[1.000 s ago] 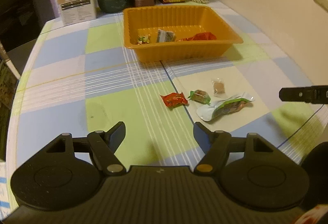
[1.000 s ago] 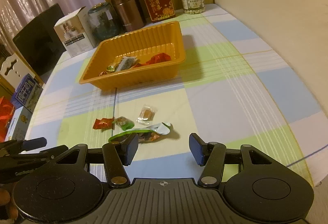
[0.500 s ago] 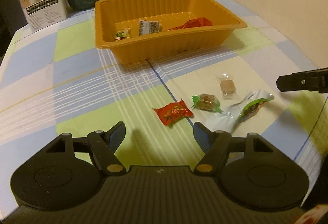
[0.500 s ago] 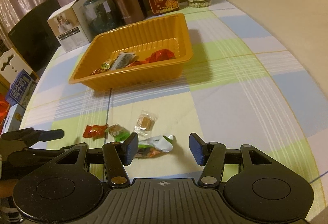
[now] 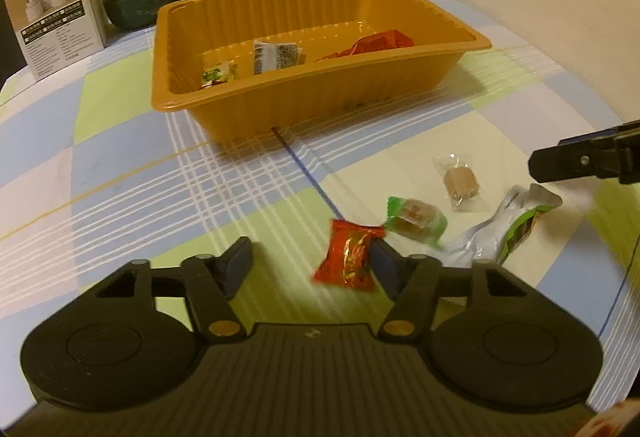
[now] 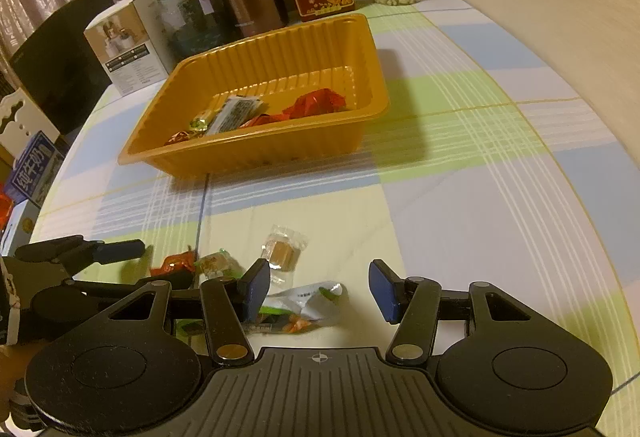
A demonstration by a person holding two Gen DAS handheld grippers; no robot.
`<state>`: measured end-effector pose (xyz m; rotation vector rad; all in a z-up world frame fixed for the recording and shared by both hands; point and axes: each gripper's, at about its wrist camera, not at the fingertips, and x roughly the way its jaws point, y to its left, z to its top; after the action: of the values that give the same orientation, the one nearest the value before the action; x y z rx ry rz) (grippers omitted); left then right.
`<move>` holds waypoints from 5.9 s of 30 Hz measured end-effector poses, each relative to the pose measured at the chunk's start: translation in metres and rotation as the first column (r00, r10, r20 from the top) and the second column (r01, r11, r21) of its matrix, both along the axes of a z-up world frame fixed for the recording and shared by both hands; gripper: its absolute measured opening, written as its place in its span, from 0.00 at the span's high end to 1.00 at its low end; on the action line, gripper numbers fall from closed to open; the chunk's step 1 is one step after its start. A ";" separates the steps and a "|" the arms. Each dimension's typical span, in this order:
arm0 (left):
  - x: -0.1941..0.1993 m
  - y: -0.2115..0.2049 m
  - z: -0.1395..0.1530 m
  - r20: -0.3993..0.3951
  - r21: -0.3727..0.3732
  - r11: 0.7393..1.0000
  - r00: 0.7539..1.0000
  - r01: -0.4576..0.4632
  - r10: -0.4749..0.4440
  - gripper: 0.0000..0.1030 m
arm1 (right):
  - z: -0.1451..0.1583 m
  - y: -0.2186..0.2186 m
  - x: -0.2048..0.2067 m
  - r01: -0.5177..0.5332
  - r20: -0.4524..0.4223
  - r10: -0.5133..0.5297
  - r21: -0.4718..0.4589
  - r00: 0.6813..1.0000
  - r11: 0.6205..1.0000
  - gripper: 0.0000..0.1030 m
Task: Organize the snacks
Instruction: 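Grasp the red candy with the left tool while the right tool grasps a clear brown candy, then carry both held candies toward the orange tray, then lower both candies into the tray and open both tools to release them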
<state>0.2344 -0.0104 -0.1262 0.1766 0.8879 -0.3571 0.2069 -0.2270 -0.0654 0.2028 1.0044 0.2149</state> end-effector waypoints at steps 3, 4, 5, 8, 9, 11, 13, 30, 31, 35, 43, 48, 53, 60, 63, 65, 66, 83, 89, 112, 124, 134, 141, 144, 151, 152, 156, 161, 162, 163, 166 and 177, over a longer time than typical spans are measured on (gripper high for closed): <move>0.000 -0.001 0.000 0.007 -0.013 1.000 1.000 0.005 -0.004 0.52 | -0.001 0.001 0.003 -0.009 0.003 0.009 0.000 1.000 1.000 0.46; -0.001 -0.002 0.000 0.008 -0.017 1.000 1.000 0.006 -0.006 0.54 | -0.002 0.002 0.005 -0.014 0.002 0.014 -0.001 1.000 1.000 0.46; -0.001 -0.004 0.000 0.008 -0.020 1.000 1.000 0.009 -0.009 0.59 | -0.003 0.002 0.006 -0.018 0.003 0.018 -0.002 1.000 1.000 0.47; -0.004 -0.006 0.001 0.009 -0.024 1.000 1.000 0.013 -0.013 0.70 | -0.005 0.005 0.008 -0.025 0.003 0.025 -0.003 1.000 1.000 0.47; -0.005 -0.007 0.000 0.009 -0.025 1.000 1.000 0.012 -0.012 0.74 | -0.006 0.006 0.009 -0.029 0.004 0.029 -0.002 1.000 1.000 0.47; -0.006 -0.007 0.001 0.006 -0.032 0.999 1.000 0.002 -0.001 0.80 | -0.007 0.009 0.010 -0.042 0.005 0.042 0.000 0.999 0.999 0.47; -0.007 -0.005 0.001 0.003 -0.045 0.999 1.000 -0.017 0.018 0.81 | -0.009 0.013 0.012 -0.060 0.007 0.060 -0.003 0.998 0.998 0.47; -0.033 0.010 0.020 -0.005 -0.158 0.973 0.985 -0.170 0.171 0.81 | -0.036 0.049 0.035 -0.110 -0.029 0.109 -0.062 0.994 0.992 0.70; -0.034 0.009 0.020 -0.008 -0.159 0.972 0.985 -0.173 0.174 0.81 | -0.037 0.051 0.035 -0.110 -0.026 0.108 -0.069 0.994 0.992 0.71; -0.037 0.010 0.020 -0.017 -0.167 0.967 0.981 -0.193 0.192 0.81 | -0.037 0.057 0.037 -0.114 -0.016 0.113 -0.102 0.993 0.988 0.79; -0.049 0.011 0.028 -0.024 -0.162 0.963 0.977 -0.215 0.214 0.81 | -0.021 0.048 0.026 -0.082 0.021 0.084 -0.091 0.996 0.992 0.79; -0.062 0.010 0.041 -0.017 -0.163 0.959 0.972 -0.232 0.232 0.81 | 0.003 0.034 0.010 -0.044 0.047 0.046 -0.050 0.998 0.998 0.79; -0.077 0.007 0.056 -0.004 -0.172 0.955 0.969 -0.242 0.245 0.81 | 0.025 0.028 -0.012 -0.032 0.058 0.034 -0.024 0.998 0.999 0.79; -0.101 0.001 0.077 0.016 -0.172 0.954 0.968 -0.245 0.251 0.81 | 0.042 0.024 -0.043 -0.036 0.069 0.037 -0.016 0.997 0.999 0.79; -0.110 0.000 0.085 0.024 -0.172 0.954 0.967 -0.245 0.253 0.81 | 0.048 0.022 -0.054 -0.038 0.075 0.039 -0.014 0.996 0.999 0.79; -0.115 -0.002 0.089 0.030 -0.170 0.955 0.967 -0.244 0.252 0.81 | 0.052 0.021 -0.060 -0.039 0.079 0.040 -0.012 0.996 0.999 0.79; -0.117 -0.002 0.091 0.033 -0.170 0.955 0.967 -0.243 0.252 0.81 | 0.053 0.020 -0.063 -0.039 0.082 0.040 -0.011 0.996 0.999 0.79; -0.133 -0.007 0.107 0.052 -0.165 0.960 0.970 -0.227 0.239 0.81 | 0.074 0.013 -0.082 -0.046 0.110 0.048 -0.023 0.993 0.999 0.79; -0.131 -0.009 0.109 0.053 -0.164 0.961 0.970 -0.225 0.236 0.81 | 0.077 0.009 -0.081 -0.041 0.114 0.045 -0.032 0.992 0.999 0.79; -0.058 -0.009 0.137 0.068 -0.191 0.961 0.974 -0.200 0.216 0.81 | 0.093 -0.008 -0.022 -0.033 0.154 0.037 -0.029 0.987 0.999 0.79; 0.012 -0.012 0.138 0.064 -0.190 0.964 0.977 -0.186 0.201 0.81 | 0.096 -0.002 0.046 -0.052 0.170 0.056 -0.026 0.984 0.998 0.79; 0.064 -0.016 0.129 0.056 -0.173 0.967 0.978 -0.187 0.199 0.81 | 0.085 0.004 0.098 -0.069 0.161 0.073 -0.035 0.984 0.997 0.79; 0.091 -0.016 0.116 0.037 -0.155 0.970 0.980 -0.189 0.197 0.81 | 0.073 0.008 0.123 -0.074 0.149 0.079 -0.039 0.986 0.996 0.79; 0.100 -0.018 0.109 0.030 -0.146 0.971 0.980 -0.190 0.197 0.81 | 0.069 0.011 0.131 -0.075 0.144 0.079 -0.036 0.986 0.997 0.79; 0.117 -0.018 0.097 0.014 -0.139 0.971 0.980 -0.193 0.197 0.81 | 0.057 0.011 0.146 -0.071 0.127 0.073 -0.027 0.989 0.997 0.79; 0.119 -0.018 0.096 0.012 -0.138 0.971 0.980 -0.195 0.199 0.81 | 0.056 0.011 0.147 -0.069 0.125 0.072 -0.026 0.990 0.997 0.79; 0.125 -0.019 0.090 0.002 -0.135 0.971 0.979 -0.200 0.202 0.81 | 0.050 0.010 0.151 -0.064 0.114 0.066 -0.022 0.991 0.998 0.79; 0.132 -0.020 0.081 -0.017 -0.117 0.968 0.975 -0.223 0.223 0.70 | 0.044 0.010 0.153 -0.061 0.102 0.063 -0.019 0.993 0.998 0.79; 0.132 -0.019 0.081 -0.019 -0.123 0.966 0.974 -0.227 0.227 0.70 | 0.044 0.009 0.153 -0.062 0.100 0.064 -0.017 0.993 0.998 0.79; 0.132 -0.018 0.080 -0.020 -0.128 0.965 0.973 -0.230 0.229 0.70 | 0.043 0.009 0.154 -0.062 0.100 0.063 -0.017 0.993 0.998 0.79; 0.128 -0.015 0.081 -0.015 -0.129 0.964 0.973 -0.232 0.232 0.70 | 0.043 0.007 0.154 -0.057 0.098 0.058 -0.017 0.994 0.998 0.79; 0.118 -0.011 0.086 -0.012 -0.130 0.964 0.973 -0.232 0.232 0.69 | 0.048 0.010 0.151 -0.059 0.099 0.060 -0.010 0.993 0.998 0.79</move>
<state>0.3524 -0.0213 -0.0402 -0.0487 0.8685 -0.1952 0.3577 -0.2168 -0.0170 0.1546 0.9129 0.2731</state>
